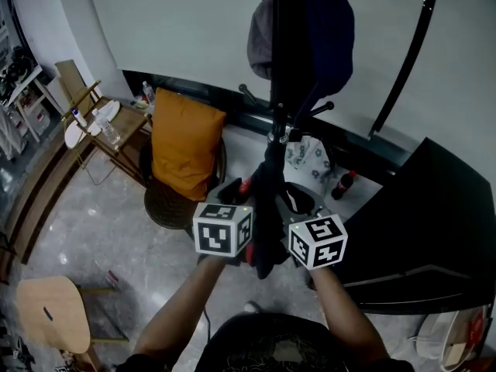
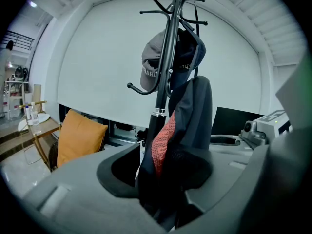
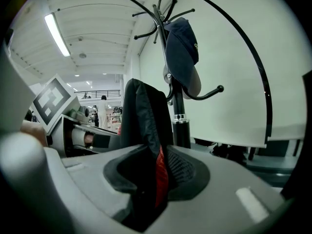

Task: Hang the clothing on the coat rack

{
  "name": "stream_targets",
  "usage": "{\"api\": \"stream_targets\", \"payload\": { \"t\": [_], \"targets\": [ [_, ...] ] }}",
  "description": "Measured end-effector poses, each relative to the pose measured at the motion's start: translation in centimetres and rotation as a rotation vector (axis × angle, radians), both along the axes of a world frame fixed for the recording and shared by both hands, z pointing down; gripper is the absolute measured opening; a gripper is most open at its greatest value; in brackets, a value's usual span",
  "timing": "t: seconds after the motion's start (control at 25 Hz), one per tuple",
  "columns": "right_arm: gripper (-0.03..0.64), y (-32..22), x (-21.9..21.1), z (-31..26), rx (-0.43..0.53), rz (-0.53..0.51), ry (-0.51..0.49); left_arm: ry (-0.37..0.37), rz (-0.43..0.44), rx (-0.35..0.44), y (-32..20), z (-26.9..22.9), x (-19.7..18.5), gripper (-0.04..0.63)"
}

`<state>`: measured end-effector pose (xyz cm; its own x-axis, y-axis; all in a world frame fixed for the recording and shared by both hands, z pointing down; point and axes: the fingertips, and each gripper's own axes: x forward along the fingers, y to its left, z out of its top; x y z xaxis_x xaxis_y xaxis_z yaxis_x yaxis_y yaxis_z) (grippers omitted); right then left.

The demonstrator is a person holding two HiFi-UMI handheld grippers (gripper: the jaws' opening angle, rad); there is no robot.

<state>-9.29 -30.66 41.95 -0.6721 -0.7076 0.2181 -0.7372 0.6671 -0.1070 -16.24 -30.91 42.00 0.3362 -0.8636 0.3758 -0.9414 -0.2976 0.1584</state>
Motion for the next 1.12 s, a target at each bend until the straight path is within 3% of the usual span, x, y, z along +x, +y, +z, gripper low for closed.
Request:
{"api": "stream_targets", "payload": {
  "t": [0.6, 1.12],
  "targets": [
    [0.106, 1.9, 1.3, -1.0, 0.014, -0.016, -0.030, -0.015, -0.055, 0.027, 2.3, -1.1, 0.3, 0.152],
    [0.104, 4.5, 1.7, -1.4, 0.016, -0.110, -0.028, -0.023, -0.128, 0.064, 4.6, -2.3, 1.4, 0.150]
  ]
}}
